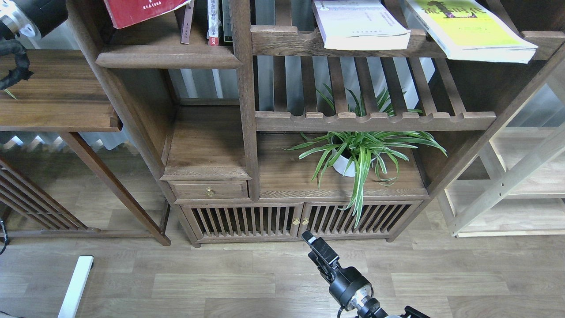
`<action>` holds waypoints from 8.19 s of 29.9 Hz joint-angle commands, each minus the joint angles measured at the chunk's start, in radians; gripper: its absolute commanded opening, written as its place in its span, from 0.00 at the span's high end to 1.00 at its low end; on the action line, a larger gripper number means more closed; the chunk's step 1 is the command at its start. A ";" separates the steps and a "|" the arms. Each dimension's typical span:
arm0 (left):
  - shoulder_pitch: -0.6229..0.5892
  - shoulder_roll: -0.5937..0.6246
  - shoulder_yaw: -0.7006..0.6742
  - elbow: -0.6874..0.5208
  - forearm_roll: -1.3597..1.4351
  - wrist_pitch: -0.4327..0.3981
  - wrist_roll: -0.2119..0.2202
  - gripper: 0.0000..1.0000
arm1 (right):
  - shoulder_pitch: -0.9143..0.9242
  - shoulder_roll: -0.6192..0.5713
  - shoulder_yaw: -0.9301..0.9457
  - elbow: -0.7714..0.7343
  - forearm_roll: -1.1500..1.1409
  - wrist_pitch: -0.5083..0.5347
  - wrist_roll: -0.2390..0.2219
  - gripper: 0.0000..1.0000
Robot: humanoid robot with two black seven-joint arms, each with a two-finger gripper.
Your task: Organize books on shelf
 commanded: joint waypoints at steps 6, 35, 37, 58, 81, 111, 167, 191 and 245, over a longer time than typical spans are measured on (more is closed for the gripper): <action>-0.007 -0.013 0.054 0.000 0.028 0.063 -0.055 1.00 | -0.036 -0.037 0.001 0.050 0.002 0.000 0.003 0.00; 0.002 -0.011 0.193 0.095 0.057 0.133 -0.267 1.00 | -0.103 -0.106 0.001 0.048 0.006 0.000 0.011 0.00; 0.002 -0.011 0.202 0.115 0.057 0.132 -0.295 1.00 | -0.111 -0.106 0.001 0.048 0.006 0.000 0.011 0.00; -0.052 -0.071 0.333 0.167 0.059 0.132 -0.319 1.00 | -0.129 -0.111 0.001 0.040 0.011 0.000 0.011 0.00; -0.139 -0.142 0.387 0.251 0.059 0.135 -0.327 0.76 | -0.129 -0.114 0.003 0.039 0.014 0.000 0.012 0.00; -0.254 -0.177 0.350 0.296 0.045 0.149 -0.353 0.57 | -0.140 -0.123 0.000 0.039 0.011 0.000 0.011 0.00; 0.543 -0.082 -0.127 -0.496 -0.004 -0.234 -0.356 0.43 | -0.046 -0.124 0.038 -0.044 0.037 0.000 0.005 0.00; 0.931 -0.510 -0.127 -0.028 -0.349 -0.234 -0.359 0.02 | -0.028 -0.417 0.214 0.057 0.104 0.000 -0.001 0.00; 0.763 -0.510 -0.051 0.219 -0.340 -0.234 -0.256 0.02 | 0.180 -0.428 0.533 0.491 0.327 -0.059 0.000 0.00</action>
